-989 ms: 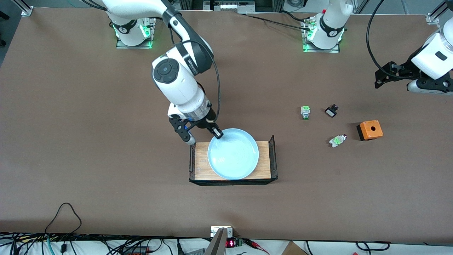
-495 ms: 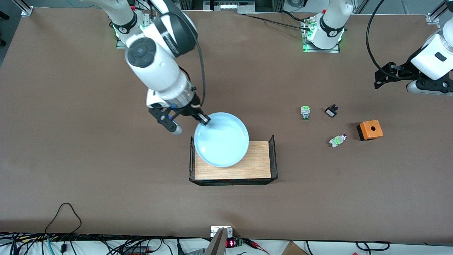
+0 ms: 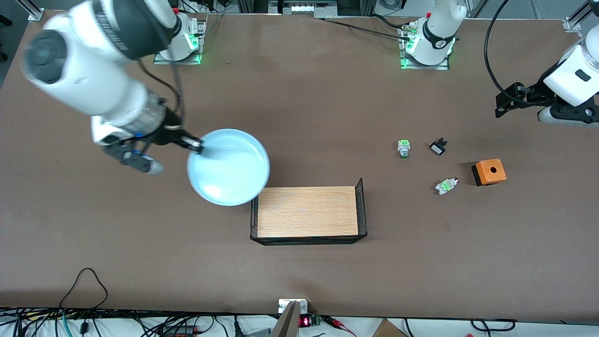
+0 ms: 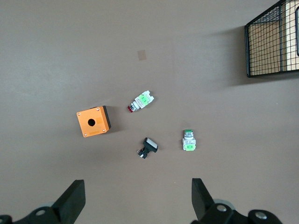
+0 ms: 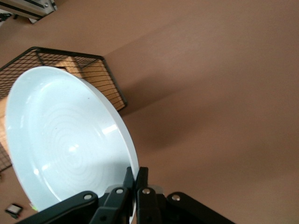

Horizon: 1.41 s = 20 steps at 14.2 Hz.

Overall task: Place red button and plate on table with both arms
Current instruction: 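Lift the blue plate off the tray with the right gripper, then lower the plate onto the table and open the right gripper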

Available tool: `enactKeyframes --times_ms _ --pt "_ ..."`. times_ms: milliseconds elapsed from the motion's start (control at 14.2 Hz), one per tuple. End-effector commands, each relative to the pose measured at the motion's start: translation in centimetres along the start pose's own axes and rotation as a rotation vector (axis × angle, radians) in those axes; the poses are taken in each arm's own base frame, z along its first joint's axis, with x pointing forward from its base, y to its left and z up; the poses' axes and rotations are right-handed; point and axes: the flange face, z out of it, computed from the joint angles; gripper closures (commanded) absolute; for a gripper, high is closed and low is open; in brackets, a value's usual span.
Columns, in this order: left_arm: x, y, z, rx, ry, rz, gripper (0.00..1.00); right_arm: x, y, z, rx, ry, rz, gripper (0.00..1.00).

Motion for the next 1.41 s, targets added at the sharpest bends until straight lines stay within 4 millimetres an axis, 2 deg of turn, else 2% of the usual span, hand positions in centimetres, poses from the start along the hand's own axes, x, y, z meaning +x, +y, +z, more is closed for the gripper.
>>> enactKeyframes --times_ms 0,212,353,495,636,777,1343 --pt "0.3 -0.4 -0.6 0.018 -0.007 0.005 0.00 2.1 5.5 -0.3 -0.004 -0.052 -0.110 1.00" --pt "0.3 -0.4 -0.6 0.018 -0.007 0.005 0.00 4.6 12.3 0.8 -0.023 -0.089 -0.254 1.00" --pt "0.3 -0.4 -0.6 0.019 -0.007 0.005 0.00 6.1 15.8 1.8 -0.036 -0.109 -0.272 1.00" --pt "0.3 -0.2 -0.6 0.021 -0.007 0.008 0.00 6.7 18.6 3.0 -0.092 -0.132 -0.337 1.00" --pt "0.3 -0.3 -0.6 0.021 -0.007 0.006 0.00 7.1 20.9 4.7 -0.163 -0.155 -0.397 1.00" --pt "0.3 -0.1 -0.6 0.021 -0.007 0.008 0.00 7.4 23.1 7.0 -0.170 -0.180 -0.371 1.00" --pt "0.3 -0.4 -0.6 0.021 -0.007 0.003 0.00 7.1 28.6 15.5 -0.165 -0.193 -0.449 1.00"
